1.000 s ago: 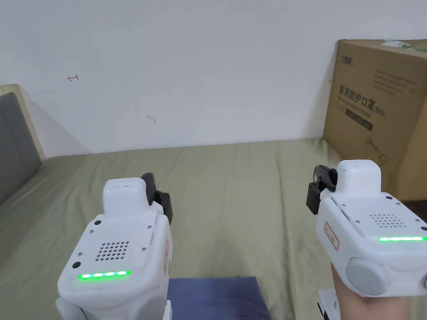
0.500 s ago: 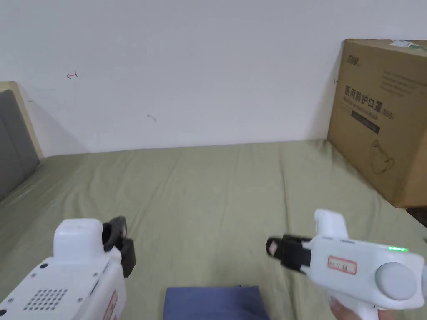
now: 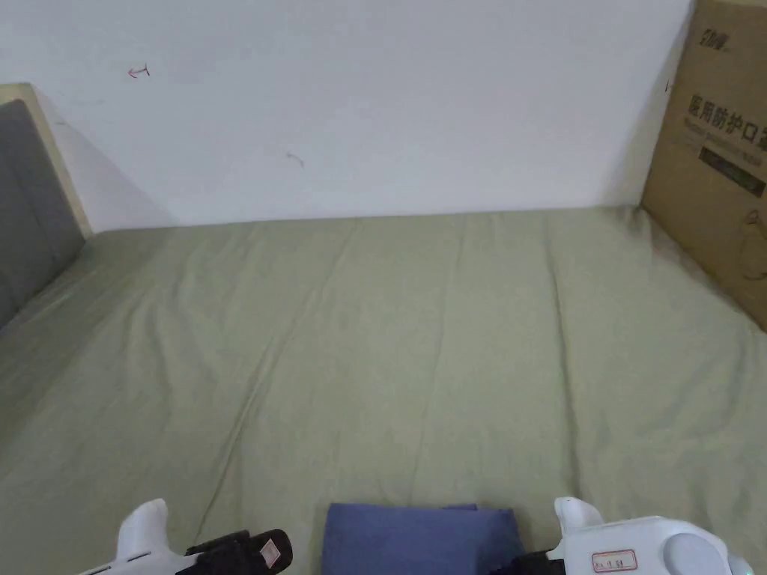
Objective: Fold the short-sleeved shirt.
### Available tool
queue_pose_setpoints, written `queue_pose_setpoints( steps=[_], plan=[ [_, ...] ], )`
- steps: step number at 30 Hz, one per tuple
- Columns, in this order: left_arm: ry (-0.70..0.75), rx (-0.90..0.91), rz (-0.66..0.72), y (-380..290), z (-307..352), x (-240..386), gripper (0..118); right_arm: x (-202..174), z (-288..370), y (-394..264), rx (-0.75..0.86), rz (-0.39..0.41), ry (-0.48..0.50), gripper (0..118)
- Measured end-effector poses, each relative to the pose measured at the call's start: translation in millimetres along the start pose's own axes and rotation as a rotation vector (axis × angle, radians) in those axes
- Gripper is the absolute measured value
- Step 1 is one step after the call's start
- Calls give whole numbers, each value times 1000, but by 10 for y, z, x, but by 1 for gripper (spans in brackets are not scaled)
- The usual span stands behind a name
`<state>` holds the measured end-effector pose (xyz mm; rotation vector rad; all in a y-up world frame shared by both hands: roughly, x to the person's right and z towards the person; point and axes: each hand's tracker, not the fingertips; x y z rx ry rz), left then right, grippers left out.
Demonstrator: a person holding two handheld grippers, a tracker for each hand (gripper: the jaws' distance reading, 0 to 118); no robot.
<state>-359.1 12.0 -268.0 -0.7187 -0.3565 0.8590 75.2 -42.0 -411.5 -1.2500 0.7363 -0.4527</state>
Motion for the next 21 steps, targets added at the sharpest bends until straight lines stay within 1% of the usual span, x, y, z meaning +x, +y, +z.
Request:
queue_pose_setpoints(
  steps=[1,2,4,5,7,8,11,13,14,16,18,20,21],
  plan=[
    [-30,-32,19,18,-77,-129,30,20,0,4,-1,-2,8,0],
    [-55,-73,62,39,-161,-267,55,29,-2,-3,-3,-2,14,0],
    [-138,-146,131,71,-327,-515,112,46,-6,3,-6,-3,23,0],
    [-154,-181,165,49,-410,-585,118,49,-10,7,-9,-4,26,0],
    [-190,-221,202,46,-558,-733,118,39,-20,7,-13,-6,27,0],
    [-205,-200,228,60,-640,-804,118,39,-23,10,-16,-5,27,0],
    [-285,-250,335,-21,-951,-937,118,52,-37,23,-22,-6,28,0],
    [-389,-277,345,-42,-1123,-905,118,67,-37,21,-25,-13,34,0],
    [-408,-327,347,-53,-1222,-888,118,74,-38,24,-24,-18,38,0],
    [-424,-401,365,-97,-1426,-819,118,83,-36,8,-20,-32,43,0],
    [-429,-439,330,-125,-1538,-766,118,92,-39,-2,-15,-41,47,0],
    [-426,-418,329,-126,-1560,-796,118,112,-40,-21,-9,-50,51,0],
    [-430,-407,343,-123,-1543,-795,113,127,-39,-26,-5,-58,58,0]
  ],
)
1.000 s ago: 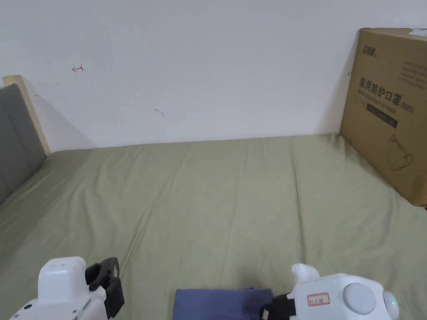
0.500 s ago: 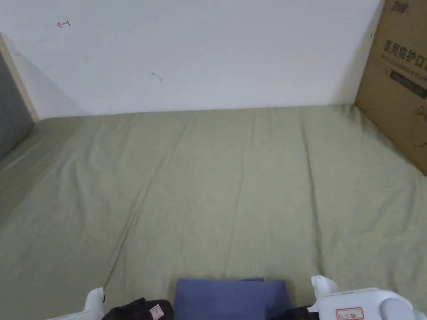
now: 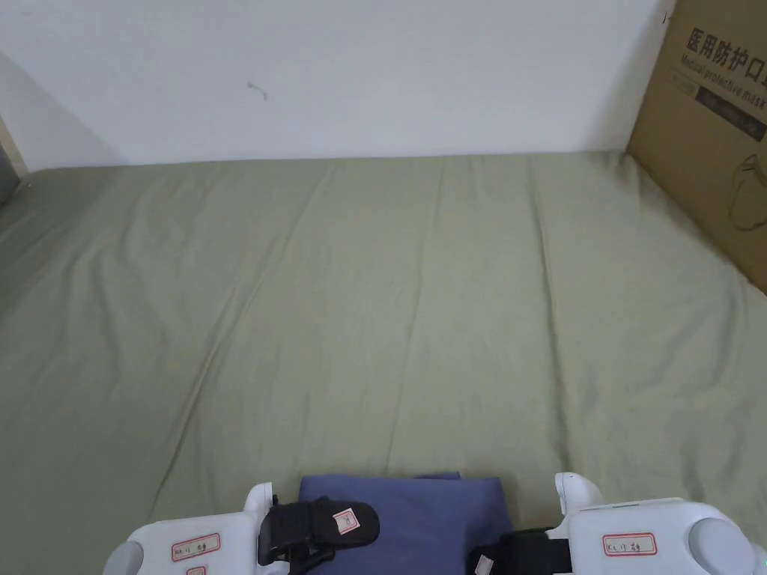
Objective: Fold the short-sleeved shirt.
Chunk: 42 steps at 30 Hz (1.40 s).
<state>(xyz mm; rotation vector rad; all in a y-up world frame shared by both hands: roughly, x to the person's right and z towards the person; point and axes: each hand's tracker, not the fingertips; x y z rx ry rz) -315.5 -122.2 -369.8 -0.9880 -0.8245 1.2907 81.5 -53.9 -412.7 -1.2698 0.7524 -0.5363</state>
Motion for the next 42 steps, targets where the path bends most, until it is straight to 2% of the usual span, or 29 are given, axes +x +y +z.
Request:
queue_pose_setpoints(
  steps=[1,2,3,4,5,7,9,11,14,16,19,21,29,32,33,34,36,37,38,42],
  plan=[
    [14,20,5,-6,49,-18,86,12,1,-1,2,-7,6,0],
    [79,49,4,-10,99,-53,44,21,3,-8,5,-13,10,0],
    [262,60,-20,-20,158,-129,25,31,5,-15,8,-21,15,0],
    [288,47,-25,-24,170,-176,25,40,-5,-24,0,-37,35,0],
    [166,60,-16,-51,144,-82,25,28,-3,-31,2,-41,32,0],
    [276,54,-67,-66,91,20,25,4,17,-60,17,-40,8,0],
    [256,69,-56,-75,95,97,26,-60,63,-65,28,-37,0,0],
    [265,84,-63,-137,130,243,26,-176,153,-76,46,5,-15,0],
    [271,99,-171,-165,334,617,26,-438,397,-112,82,36,-12,0],
    [343,99,-278,-99,608,920,26,-671,635,-159,131,66,7,0],
    [452,86,-348,27,1148,1253,26,-1000,941,-231,175,161,9,0],
    [605,81,-390,180,1564,1437,26,-1225,1096,-287,200,210,-14,0],
    [1090,139,-381,471,2887,1633,26,-1584,1290,-379,275,190,-14,0],
    [1276,191,-345,487,3192,1517,28,-1649,1299,-372,306,206,-58,0],
    [1344,202,-332,485,3259,1458,31,-1659,1301,-352,314,208,-66,0],
    [1407,207,-320,484,3308,1407,40,-1666,1303,-349,320,207,-69,0],
    [1541,211,-292,470,3382,1277,76,-1670,1306,-334,335,195,-70,0],
    [1595,225,-301,467,3416,1240,103,-1671,1304,-317,337,190,-69,0],
    [1657,245,-294,462,3456,1216,111,-1681,1296,-306,336,186,-71,0],
    [1736,326,-338,344,3583,1274,109,-1713,1287,-275,335,199,-90,0]
  ],
)
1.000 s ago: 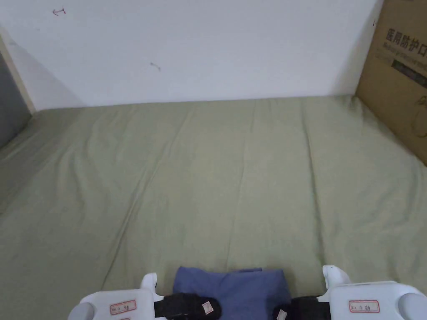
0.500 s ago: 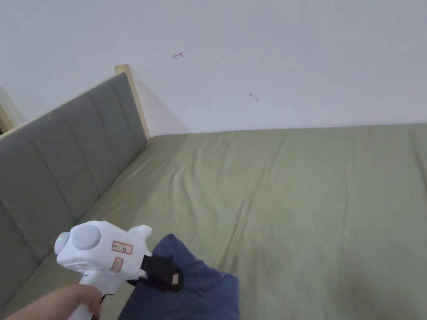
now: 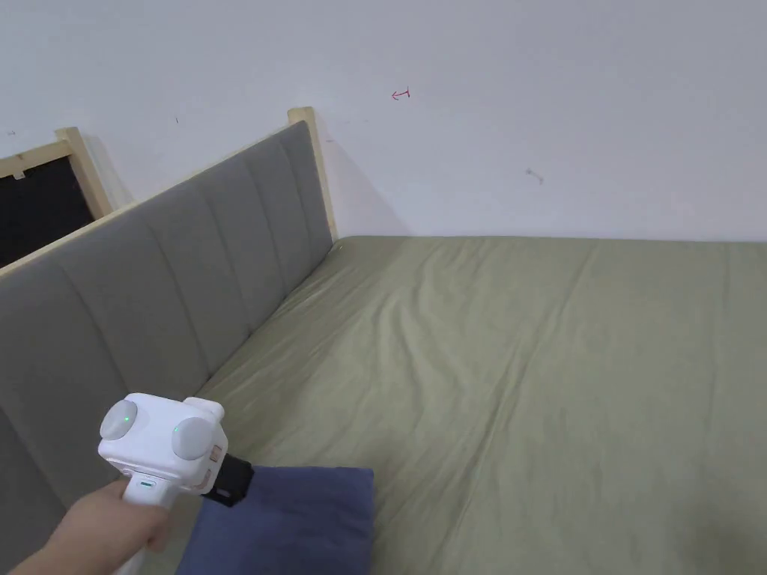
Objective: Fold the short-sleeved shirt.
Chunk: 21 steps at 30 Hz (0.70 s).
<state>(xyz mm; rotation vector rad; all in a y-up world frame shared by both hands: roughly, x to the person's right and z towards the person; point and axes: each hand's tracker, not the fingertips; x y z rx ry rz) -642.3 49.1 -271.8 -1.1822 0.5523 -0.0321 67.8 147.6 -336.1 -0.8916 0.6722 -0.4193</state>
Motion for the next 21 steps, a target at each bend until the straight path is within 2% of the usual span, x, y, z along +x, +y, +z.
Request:
queue_pose_setpoints(
  steps=[2,5,8,9,10,11,13,15,20,21],
  plan=[
    [86,56,-6,-18,65,-73,109,-22,-6,9,3,21,-13,0],
    [90,92,5,-44,204,-40,109,3,-18,31,7,30,-21,0],
    [-30,129,64,-75,349,140,109,39,-22,42,20,33,-30,0],
    [-121,132,88,-106,437,255,107,48,-20,43,25,33,-32,0],
    [-185,138,115,-138,511,384,94,60,-16,42,29,32,-35,0],
    [-235,138,144,-156,551,542,71,90,-5,38,34,34,-38,0],
    [-317,128,172,-210,618,931,6,124,5,38,32,32,-50,0],
    [-419,142,152,-248,742,1394,3,172,26,45,7,23,-77,0],
    [-603,131,119,-181,1161,2517,0,292,111,171,-78,16,-247,0],
    [-644,152,109,-150,1292,2712,0,322,141,213,-72,8,-258,0]
  ],
)
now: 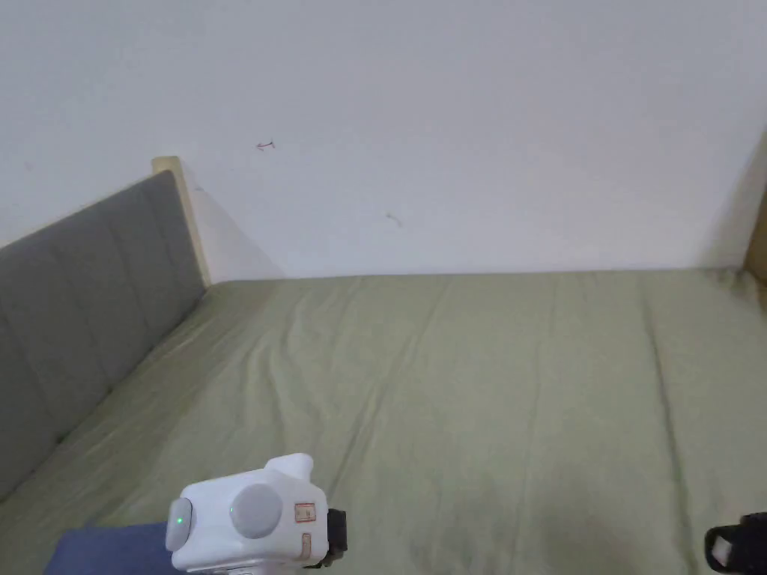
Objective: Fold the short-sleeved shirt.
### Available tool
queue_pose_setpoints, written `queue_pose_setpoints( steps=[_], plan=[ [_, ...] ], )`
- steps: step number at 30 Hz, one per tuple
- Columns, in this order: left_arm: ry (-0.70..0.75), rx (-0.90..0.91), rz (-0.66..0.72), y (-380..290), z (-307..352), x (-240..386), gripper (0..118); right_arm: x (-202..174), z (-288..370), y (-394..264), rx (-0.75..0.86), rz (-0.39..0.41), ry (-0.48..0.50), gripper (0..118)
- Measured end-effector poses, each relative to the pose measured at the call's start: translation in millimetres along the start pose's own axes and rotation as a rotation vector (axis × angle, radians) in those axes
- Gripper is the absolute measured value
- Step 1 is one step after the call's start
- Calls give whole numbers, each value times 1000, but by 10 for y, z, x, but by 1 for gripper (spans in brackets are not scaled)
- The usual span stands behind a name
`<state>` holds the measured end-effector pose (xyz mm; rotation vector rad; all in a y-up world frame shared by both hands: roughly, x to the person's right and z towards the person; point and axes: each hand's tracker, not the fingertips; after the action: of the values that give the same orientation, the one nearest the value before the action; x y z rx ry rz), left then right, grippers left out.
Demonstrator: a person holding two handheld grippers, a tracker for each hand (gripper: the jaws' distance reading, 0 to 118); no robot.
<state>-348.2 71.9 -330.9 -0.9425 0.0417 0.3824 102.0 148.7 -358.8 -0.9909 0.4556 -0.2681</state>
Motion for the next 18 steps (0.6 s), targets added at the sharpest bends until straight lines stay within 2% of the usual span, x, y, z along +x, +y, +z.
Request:
queue_pose_setpoints(
  steps=[3,6,10,13,18],
  plan=[
    [-75,88,-68,27,70,677,0,124,106,109,75,-18,8,0],
    [-69,258,-138,3,332,1180,0,103,297,199,197,59,-60,0],
    [-41,548,-201,-146,758,1553,0,-30,588,142,448,147,-62,0],
    [22,751,-263,-335,976,1703,0,-109,683,-6,625,217,-126,0],
    [121,956,-329,-686,1211,1795,0,-311,675,-307,879,345,-230,0]
  ],
)
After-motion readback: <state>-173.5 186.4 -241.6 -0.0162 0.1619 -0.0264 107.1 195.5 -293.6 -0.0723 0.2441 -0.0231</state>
